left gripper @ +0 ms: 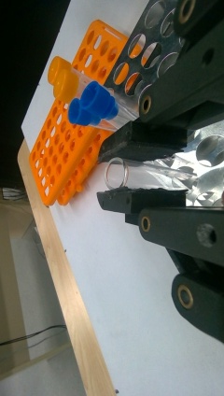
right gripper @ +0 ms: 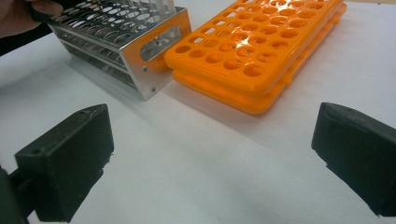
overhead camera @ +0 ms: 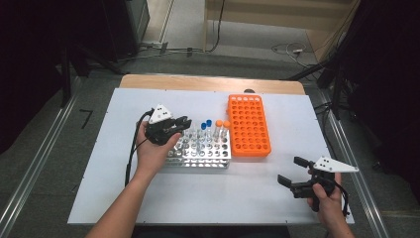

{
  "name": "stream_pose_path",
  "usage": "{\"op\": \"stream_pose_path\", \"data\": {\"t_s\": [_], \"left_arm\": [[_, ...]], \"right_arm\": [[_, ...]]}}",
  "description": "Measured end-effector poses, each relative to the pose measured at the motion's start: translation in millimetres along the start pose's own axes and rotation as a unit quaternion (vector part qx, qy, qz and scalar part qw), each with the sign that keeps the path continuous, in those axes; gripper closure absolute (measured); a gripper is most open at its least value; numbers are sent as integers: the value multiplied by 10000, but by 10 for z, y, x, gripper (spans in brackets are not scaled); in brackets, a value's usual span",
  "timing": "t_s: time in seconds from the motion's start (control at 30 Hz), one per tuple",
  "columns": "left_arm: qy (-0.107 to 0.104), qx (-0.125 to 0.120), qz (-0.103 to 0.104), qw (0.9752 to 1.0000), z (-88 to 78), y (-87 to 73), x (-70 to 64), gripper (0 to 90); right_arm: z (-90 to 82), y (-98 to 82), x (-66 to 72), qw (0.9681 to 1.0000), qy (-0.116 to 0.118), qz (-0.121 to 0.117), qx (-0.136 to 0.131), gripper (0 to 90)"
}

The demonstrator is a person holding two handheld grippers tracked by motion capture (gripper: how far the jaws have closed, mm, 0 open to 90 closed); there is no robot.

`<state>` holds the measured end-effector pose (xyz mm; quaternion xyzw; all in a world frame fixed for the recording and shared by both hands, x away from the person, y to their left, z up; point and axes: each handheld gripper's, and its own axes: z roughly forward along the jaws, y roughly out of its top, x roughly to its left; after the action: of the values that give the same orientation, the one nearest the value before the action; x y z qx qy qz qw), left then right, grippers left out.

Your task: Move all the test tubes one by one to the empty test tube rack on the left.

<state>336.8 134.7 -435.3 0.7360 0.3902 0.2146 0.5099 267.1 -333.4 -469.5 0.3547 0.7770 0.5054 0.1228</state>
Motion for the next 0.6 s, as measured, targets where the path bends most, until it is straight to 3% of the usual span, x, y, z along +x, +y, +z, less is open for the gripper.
{"op": "stream_pose_path", "data": {"t_s": [0.23, 0.43, 0.6], "left_arm": [[-57, -127, -98, 9999, -51, 15, -20, 539], [-417, -301, -205, 9985, -145, 32, -64, 315], [-509, -402, -225, 9976, -242, 18, -118, 135]], "right_arm": [[6, 1, 4, 10000, -8, -11, 4, 0], [10, 2, 10, 10000, -5, -5, 16, 0], [17, 6, 18, 10000, 3, -34, 16, 0]]}}
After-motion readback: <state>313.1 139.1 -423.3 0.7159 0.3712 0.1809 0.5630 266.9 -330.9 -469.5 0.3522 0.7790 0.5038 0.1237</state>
